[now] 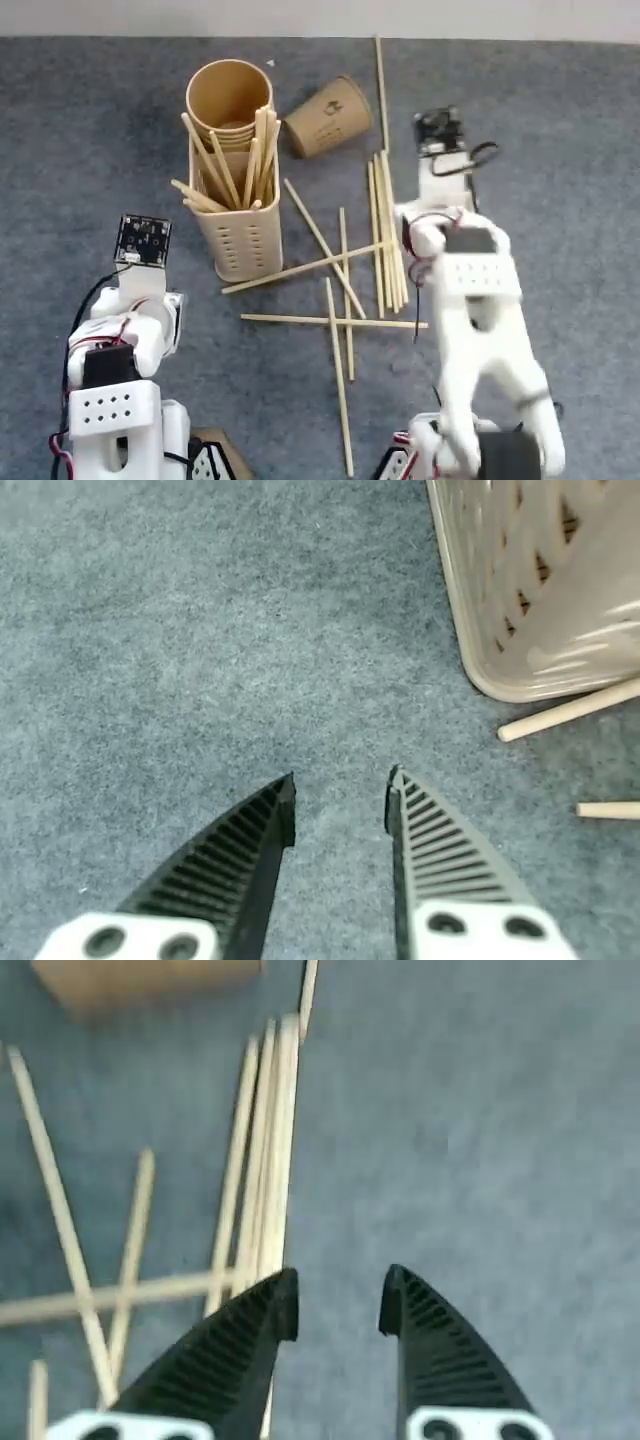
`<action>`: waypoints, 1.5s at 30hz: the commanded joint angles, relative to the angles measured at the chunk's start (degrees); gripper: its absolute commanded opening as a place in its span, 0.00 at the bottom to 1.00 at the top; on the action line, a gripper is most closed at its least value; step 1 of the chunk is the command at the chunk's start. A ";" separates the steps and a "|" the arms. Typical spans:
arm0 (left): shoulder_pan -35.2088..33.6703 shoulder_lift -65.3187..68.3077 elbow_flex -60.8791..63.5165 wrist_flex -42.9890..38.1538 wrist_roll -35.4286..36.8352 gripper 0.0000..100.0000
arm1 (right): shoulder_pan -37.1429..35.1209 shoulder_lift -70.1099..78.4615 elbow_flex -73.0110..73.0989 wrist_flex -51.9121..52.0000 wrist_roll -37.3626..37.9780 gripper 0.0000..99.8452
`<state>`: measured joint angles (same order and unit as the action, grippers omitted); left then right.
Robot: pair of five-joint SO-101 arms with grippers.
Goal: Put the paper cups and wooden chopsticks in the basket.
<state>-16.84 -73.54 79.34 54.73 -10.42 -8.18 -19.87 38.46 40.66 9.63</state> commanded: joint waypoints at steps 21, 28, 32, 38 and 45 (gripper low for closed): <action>0.84 -0.57 -0.31 -0.62 -0.53 0.16 | -1.19 26.59 -2.95 -5.41 1.14 0.15; 0.84 -0.57 -0.31 -0.53 -0.53 0.16 | 0.31 28.09 -7.08 -1.71 0.97 0.05; 0.92 -0.57 -0.31 -0.53 -0.53 0.16 | 0.92 26.59 -8.40 -1.63 0.88 0.00; 0.92 -0.57 -0.31 -0.53 -0.53 0.16 | -0.75 9.98 -12.53 -1.89 0.88 0.00; 0.92 -0.57 -0.31 -0.70 -0.53 0.16 | -9.01 -13.85 -13.49 -10.51 0.97 0.01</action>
<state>-16.84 -73.54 79.34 54.73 -10.42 -13.19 -22.77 27.38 36.26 10.42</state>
